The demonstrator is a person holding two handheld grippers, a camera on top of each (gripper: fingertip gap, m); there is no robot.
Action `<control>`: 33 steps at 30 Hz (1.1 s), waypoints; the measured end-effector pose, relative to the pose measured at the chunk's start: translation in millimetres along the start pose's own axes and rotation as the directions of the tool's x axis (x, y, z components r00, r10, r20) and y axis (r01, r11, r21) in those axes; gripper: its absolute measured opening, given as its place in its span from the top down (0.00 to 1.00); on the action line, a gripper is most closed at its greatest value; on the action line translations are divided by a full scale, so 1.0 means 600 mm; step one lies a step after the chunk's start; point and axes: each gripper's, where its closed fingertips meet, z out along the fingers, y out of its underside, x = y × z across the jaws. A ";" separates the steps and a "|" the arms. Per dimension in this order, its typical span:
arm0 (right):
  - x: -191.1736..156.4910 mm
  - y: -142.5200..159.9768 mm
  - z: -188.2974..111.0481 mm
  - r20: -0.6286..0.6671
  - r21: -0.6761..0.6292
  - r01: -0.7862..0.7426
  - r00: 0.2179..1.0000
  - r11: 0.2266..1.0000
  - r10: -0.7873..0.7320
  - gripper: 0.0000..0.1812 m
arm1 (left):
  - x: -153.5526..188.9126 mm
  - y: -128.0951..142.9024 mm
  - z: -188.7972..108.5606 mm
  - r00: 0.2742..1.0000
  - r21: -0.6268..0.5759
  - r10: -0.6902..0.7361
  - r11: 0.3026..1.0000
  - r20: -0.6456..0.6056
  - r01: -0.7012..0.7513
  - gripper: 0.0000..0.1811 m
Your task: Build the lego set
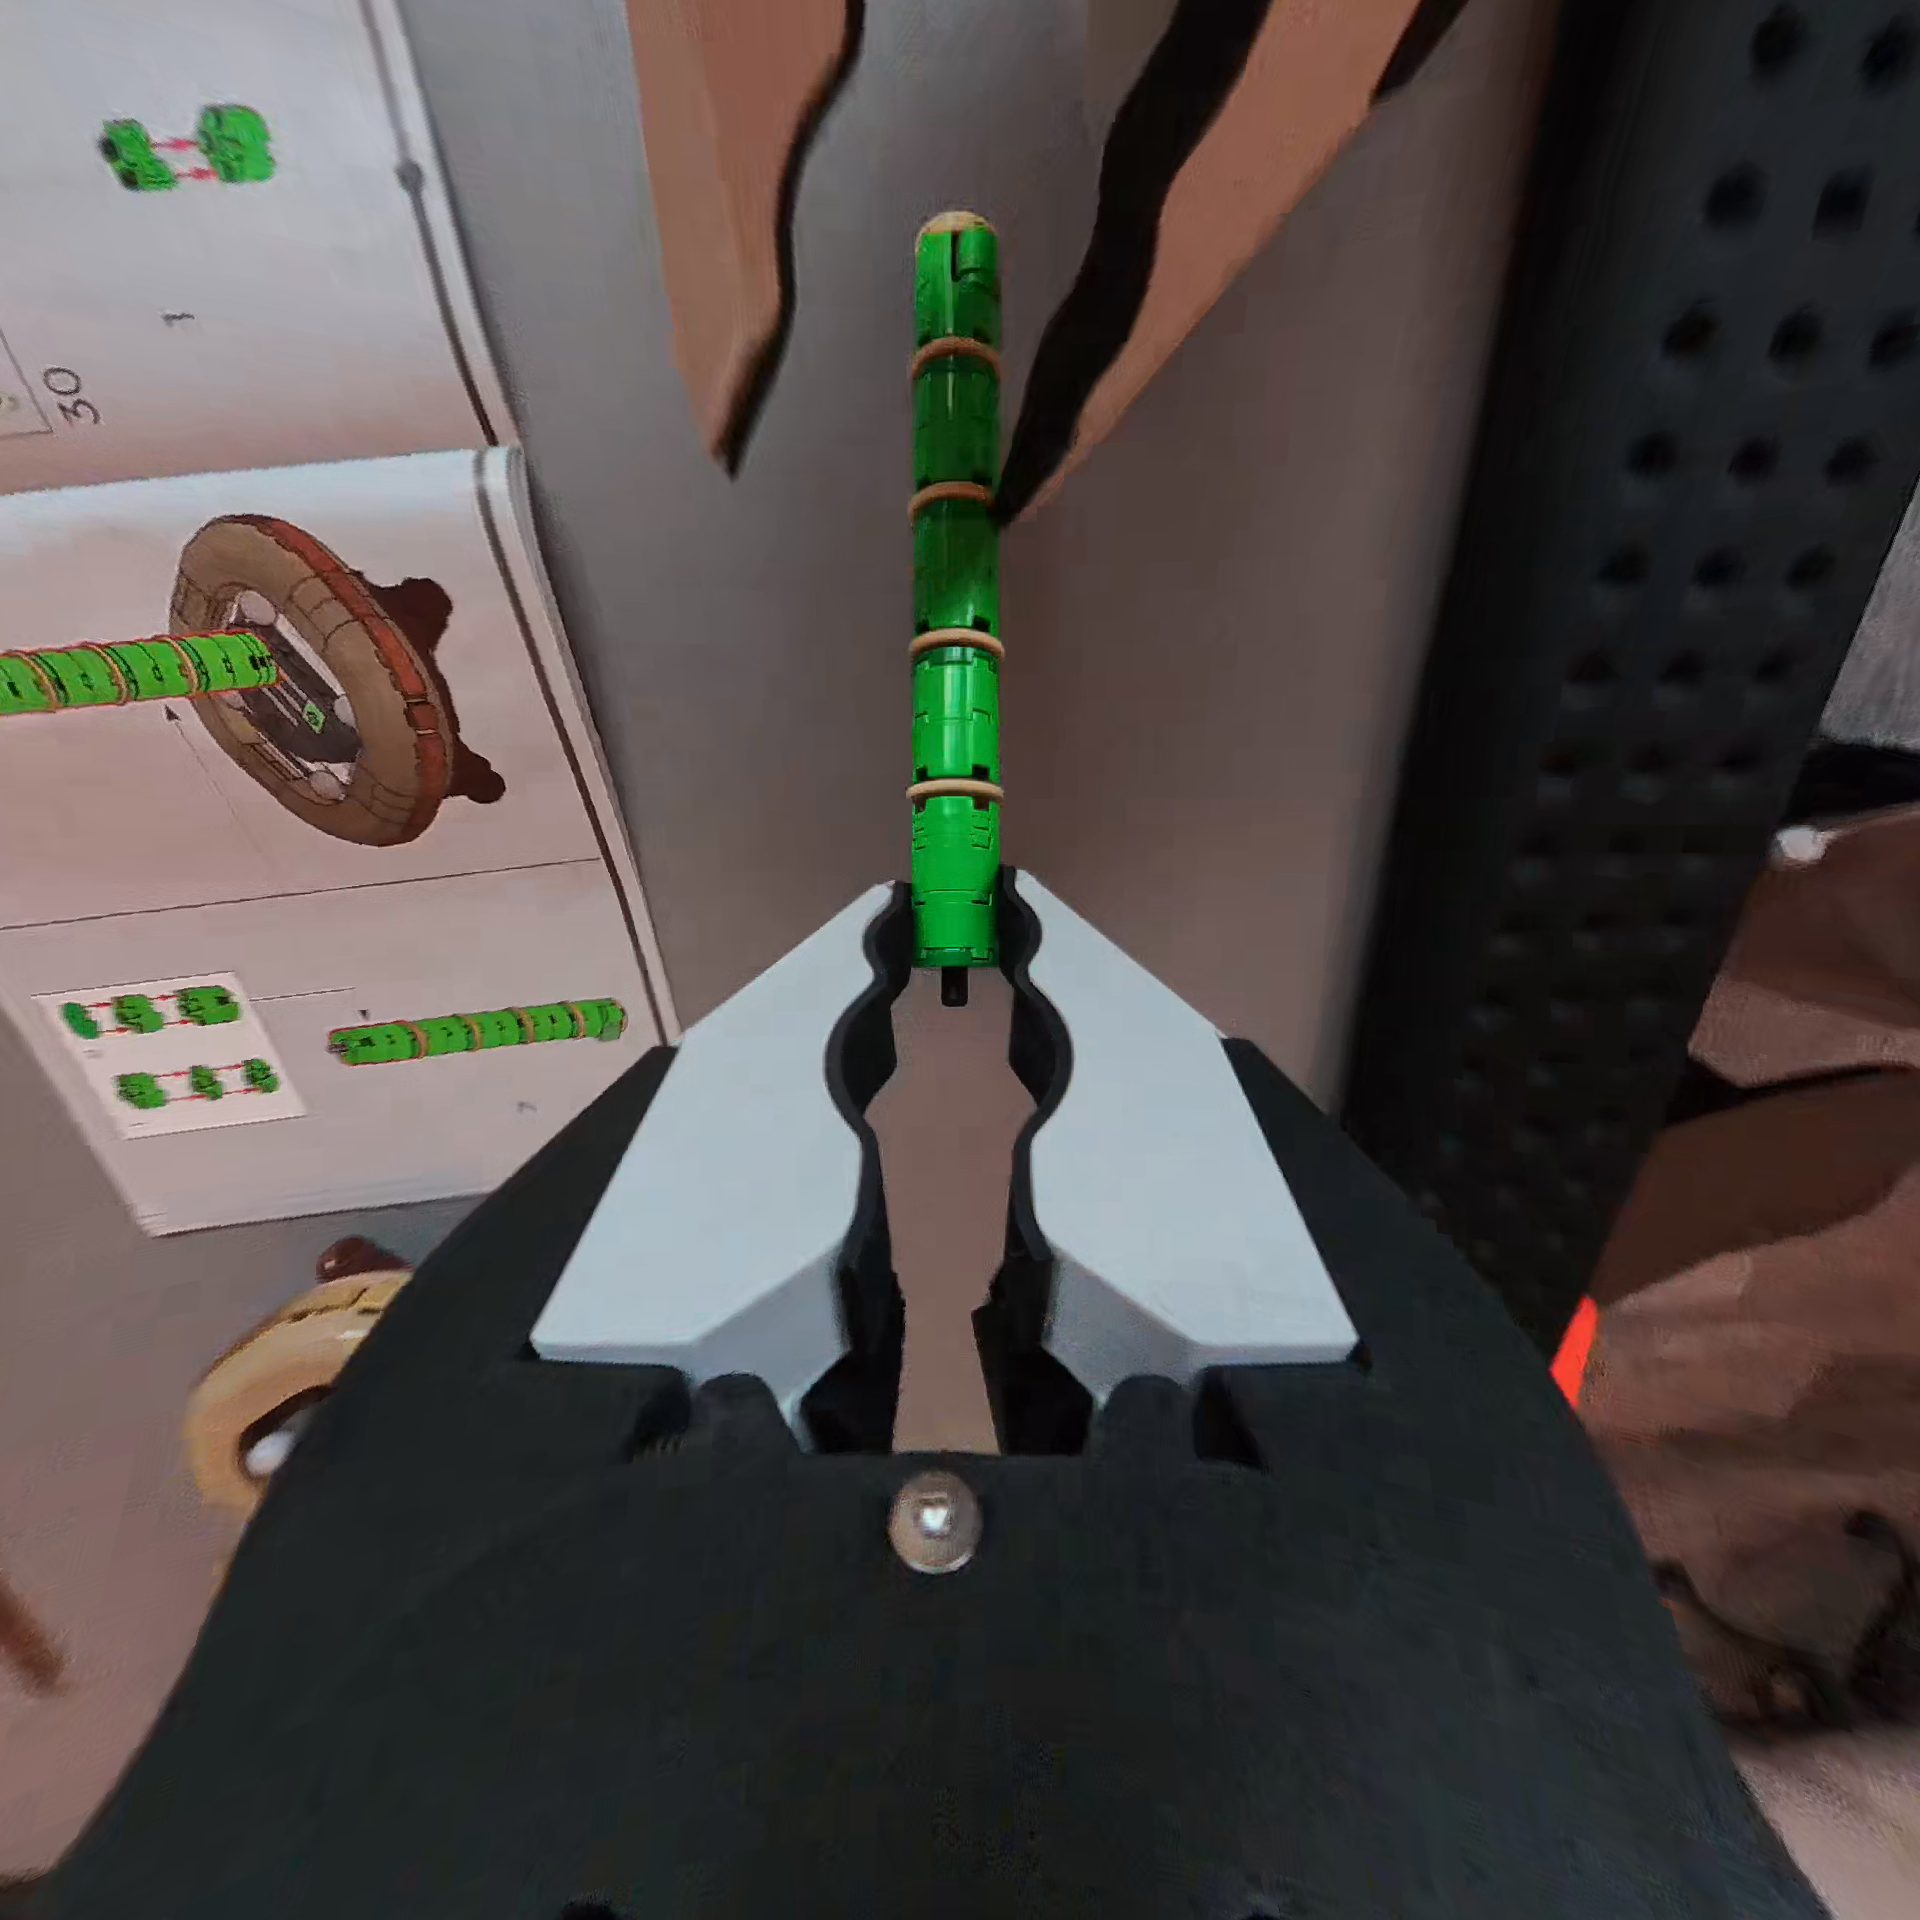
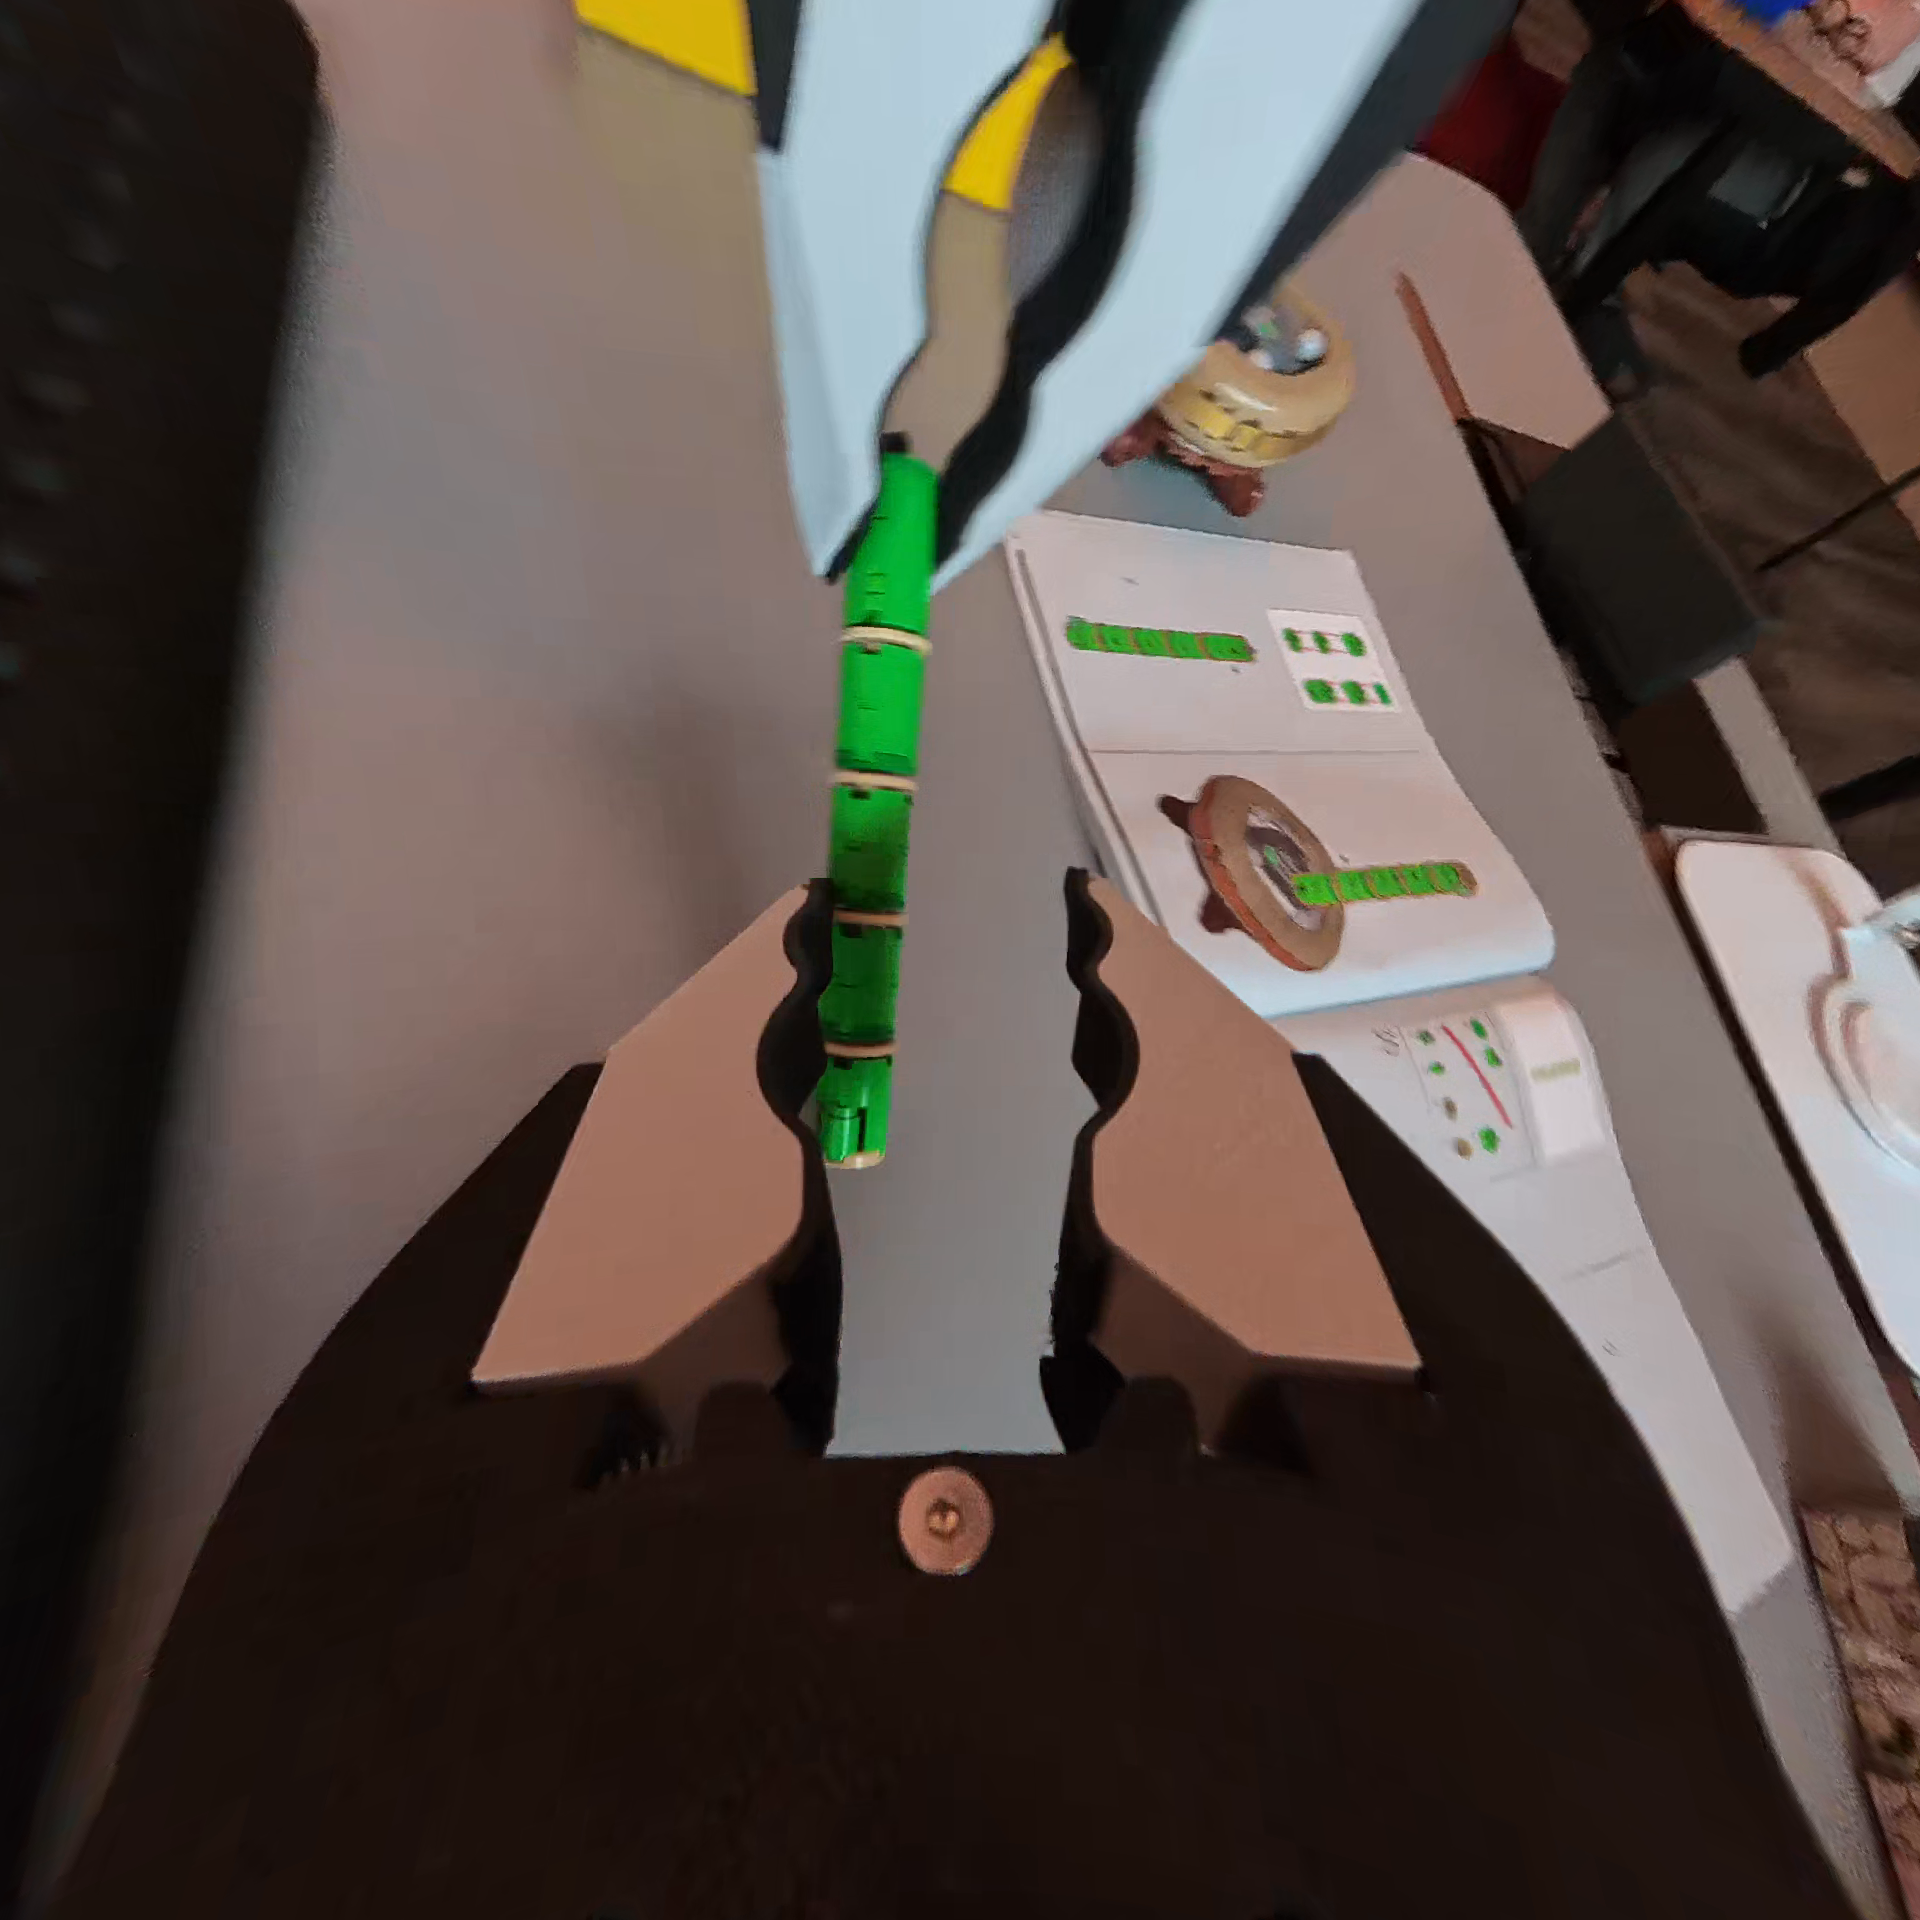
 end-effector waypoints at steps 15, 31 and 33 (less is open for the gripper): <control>0.057 -0.073 -0.051 0.174 0.382 -0.536 0.842 0.753 0.511 0.91 | -0.085 -0.120 -0.202 0.976 0.628 -0.155 0.778 0.153 0.025 0.72; 0.034 -0.101 -0.007 0.411 0.460 -0.729 0.681 0.507 0.606 0.91 | -0.046 -0.134 -0.114 0.937 0.901 -0.165 0.264 -0.309 0.344 0.92; 0.024 -0.088 0.002 0.392 0.421 -0.693 0.721 0.585 0.571 0.86 | -0.042 -0.123 -0.096 0.930 0.861 -0.183 0.355 -0.318 0.364 0.92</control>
